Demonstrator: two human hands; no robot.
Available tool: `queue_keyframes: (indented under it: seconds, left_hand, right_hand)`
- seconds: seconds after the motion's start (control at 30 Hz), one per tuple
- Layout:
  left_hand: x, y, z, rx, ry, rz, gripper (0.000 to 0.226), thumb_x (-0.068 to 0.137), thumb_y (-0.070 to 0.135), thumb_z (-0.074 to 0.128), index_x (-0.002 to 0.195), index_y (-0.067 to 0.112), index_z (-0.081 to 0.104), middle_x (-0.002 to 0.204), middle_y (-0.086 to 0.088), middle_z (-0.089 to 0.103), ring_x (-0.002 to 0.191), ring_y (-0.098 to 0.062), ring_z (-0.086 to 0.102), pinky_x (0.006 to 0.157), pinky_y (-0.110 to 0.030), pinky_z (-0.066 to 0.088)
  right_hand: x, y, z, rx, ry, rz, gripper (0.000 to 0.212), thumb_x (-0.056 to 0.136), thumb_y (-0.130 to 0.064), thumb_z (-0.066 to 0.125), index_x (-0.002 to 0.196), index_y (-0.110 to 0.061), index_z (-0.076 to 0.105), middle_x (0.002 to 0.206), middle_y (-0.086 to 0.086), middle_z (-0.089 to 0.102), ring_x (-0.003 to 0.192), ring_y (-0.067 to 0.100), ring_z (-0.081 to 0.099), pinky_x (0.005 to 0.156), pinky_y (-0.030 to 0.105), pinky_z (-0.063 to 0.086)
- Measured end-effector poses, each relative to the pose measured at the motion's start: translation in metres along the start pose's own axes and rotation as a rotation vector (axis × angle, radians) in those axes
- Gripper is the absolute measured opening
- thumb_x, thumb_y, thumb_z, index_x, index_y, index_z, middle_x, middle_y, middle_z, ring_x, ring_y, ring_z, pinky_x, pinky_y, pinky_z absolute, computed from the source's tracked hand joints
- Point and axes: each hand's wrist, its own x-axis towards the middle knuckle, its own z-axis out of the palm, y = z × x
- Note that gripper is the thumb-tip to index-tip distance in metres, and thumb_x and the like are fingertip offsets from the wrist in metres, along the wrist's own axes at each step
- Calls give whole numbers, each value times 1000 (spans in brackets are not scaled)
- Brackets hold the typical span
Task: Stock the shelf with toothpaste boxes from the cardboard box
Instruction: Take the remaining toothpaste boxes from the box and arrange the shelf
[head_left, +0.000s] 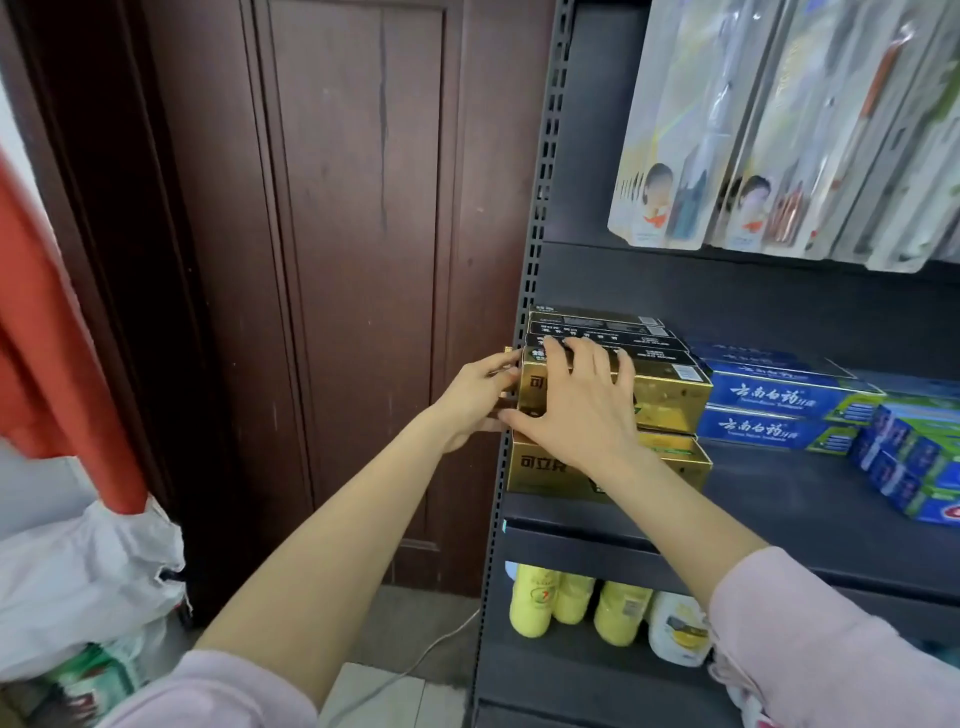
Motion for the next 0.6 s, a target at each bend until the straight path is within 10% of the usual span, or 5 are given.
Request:
queue_keyframes:
  seconds: [0.23, 0.4, 0.6]
  left_hand:
    - [1, 2, -15, 133, -209, 1, 55, 99, 3, 35, 145, 34, 34, 135, -4, 50, 112, -15, 49, 76, -28, 52]
    - [7, -15, -27, 277, -320, 71, 76, 90, -15, 36, 151, 27, 17, 154, -8, 29, 139, -22, 34, 108, -34, 36]
    - [26, -30, -25, 172, -206, 48, 52, 104, 24, 32, 152, 21, 12, 159, -4, 15, 146, -20, 14, 118, -35, 14]
  right_hand:
    - [-1, -25, -3, -14, -39, 164, 93, 75, -55, 62, 146, -14, 18, 154, 15, 17, 145, 30, 10, 115, 55, -2]
    - [-4, -37, 3, -20, -15, 215, 88, 80, -46, 61, 148, -18, 14, 153, 14, 17, 145, 29, 8, 116, 51, -6]
    - [0, -37, 9, -66, 24, 243, 77, 81, -48, 60, 144, -20, 26, 148, 9, 30, 141, 26, 23, 118, 48, 4]
